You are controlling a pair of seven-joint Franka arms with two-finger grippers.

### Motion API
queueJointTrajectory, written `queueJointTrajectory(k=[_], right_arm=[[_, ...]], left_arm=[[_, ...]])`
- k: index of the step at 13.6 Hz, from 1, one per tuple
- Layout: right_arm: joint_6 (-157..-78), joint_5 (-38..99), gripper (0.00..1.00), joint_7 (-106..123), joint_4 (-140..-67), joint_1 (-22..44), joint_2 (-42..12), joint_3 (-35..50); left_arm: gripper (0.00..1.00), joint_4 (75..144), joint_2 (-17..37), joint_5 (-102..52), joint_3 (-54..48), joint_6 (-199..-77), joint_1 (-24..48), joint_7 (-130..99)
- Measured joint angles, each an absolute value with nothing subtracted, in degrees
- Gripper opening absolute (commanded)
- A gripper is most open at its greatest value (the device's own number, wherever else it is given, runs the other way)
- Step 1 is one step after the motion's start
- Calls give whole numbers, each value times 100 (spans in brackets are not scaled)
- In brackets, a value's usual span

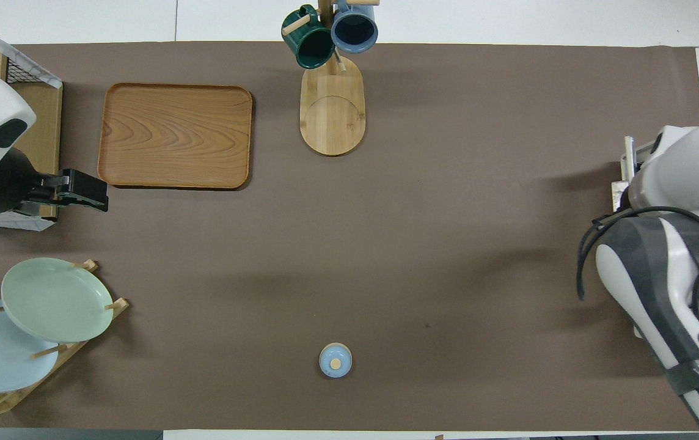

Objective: Put eggplant into oven
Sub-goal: 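Push the oven door up closed with the right gripper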

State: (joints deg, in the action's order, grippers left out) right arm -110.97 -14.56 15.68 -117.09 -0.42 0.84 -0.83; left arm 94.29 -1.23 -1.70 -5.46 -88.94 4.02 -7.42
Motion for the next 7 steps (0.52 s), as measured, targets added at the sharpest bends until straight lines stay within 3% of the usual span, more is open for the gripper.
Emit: queueJointTrajectory(k=[3, 6, 7], right_arm=[[-11074, -1479, 4, 1896, -11674, -230, 189, -137], [-10976, -1439, 43, 1915, -11592, -263, 202, -156], [-10881, -1307, 83, 1927, -11541, -267, 217, -183]], left_arm=[[100, 9429, -123, -170, -546, -8894, 402, -742], [100, 9429, -123, -170, -546, -8894, 402, -742], [100, 9429, -123, -170, -546, -8894, 402, -742]])
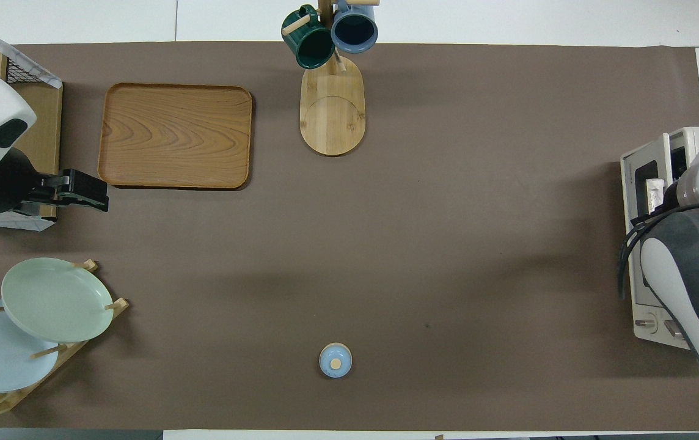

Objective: Put eggplant into oven
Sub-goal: 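Push the oven door up closed with the right gripper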

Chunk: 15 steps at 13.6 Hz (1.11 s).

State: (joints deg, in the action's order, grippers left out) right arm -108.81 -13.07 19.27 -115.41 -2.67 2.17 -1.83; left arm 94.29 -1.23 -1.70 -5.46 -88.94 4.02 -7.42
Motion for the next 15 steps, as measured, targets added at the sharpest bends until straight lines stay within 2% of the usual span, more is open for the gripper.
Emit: queueJointTrajectory(k=[1, 6, 11, 13, 15], right_arm=[[-10778, -1176, 100, 1952, -11494, -268, 260, -204], [-10665, -791, 100, 1964, -11440, -257, 548, -176], [-10695, -760, 100, 1964, -11423, -261, 566, -189], [-10586, -550, 100, 1625, -11196, -254, 530, -155], [-10096, -438, 100, 946, -10604, -242, 359, -52]], left_arm=[[100, 9429, -123, -170, -546, -8894, 402, -742], [100, 9429, -123, -170, -546, -8894, 402, -742], [100, 9429, -123, -170, -546, -8894, 401, -742], [100, 9429, -123, -170, -546, -8894, 401, -742], [100, 9429, -123, -170, -546, -8894, 401, -742]])
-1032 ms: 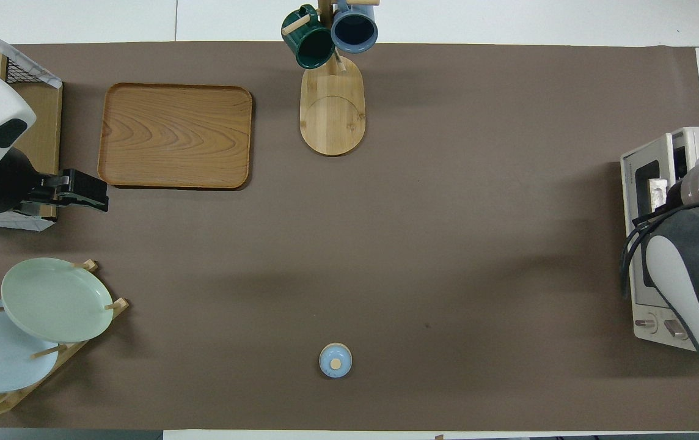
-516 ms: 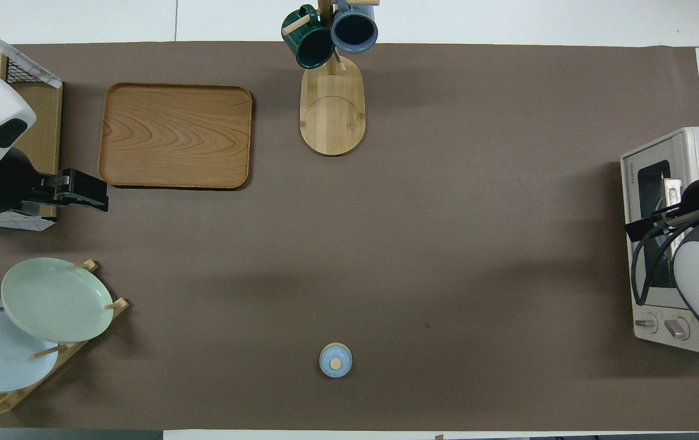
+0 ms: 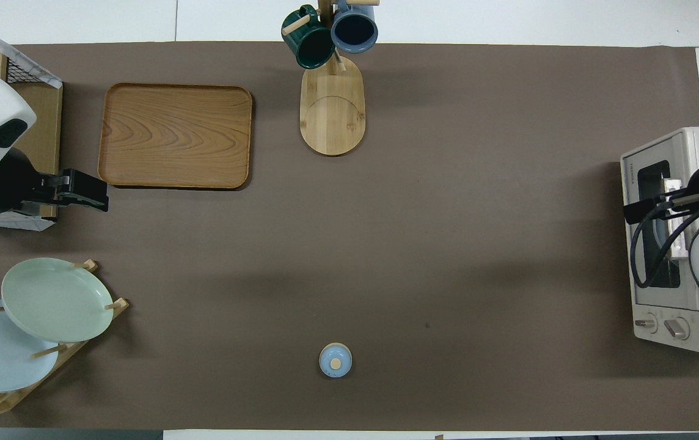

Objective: Put eggplant into oven
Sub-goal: 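Push the oven door up closed with the right gripper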

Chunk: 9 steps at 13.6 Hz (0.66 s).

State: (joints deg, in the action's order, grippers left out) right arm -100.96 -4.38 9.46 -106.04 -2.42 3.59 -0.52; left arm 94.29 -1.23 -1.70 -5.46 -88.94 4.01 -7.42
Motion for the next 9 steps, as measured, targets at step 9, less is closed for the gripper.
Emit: queueJointTrajectory(k=[9], right_arm=[[-9192, -16, 100, 137, -9287, 117, 83, -342]], left_arm=[[100, 9429, -123, -170, -546, -8894, 401, -742]])
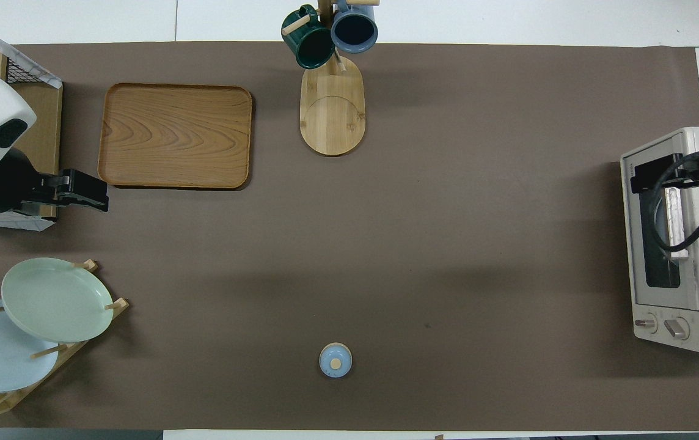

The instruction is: Put eggplant into oven

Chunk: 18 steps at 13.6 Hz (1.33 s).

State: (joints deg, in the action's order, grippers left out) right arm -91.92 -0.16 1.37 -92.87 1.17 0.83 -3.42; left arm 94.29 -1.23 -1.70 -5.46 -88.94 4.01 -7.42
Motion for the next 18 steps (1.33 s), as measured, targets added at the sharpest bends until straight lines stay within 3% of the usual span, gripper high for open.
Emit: queueJointTrajectory(k=[18], right_arm=[[-9196, -71, 100, 110, -9346, 116, 117, -331]], left_arm=[[100, 9429, -123, -170, -546, -8894, 401, -743]])
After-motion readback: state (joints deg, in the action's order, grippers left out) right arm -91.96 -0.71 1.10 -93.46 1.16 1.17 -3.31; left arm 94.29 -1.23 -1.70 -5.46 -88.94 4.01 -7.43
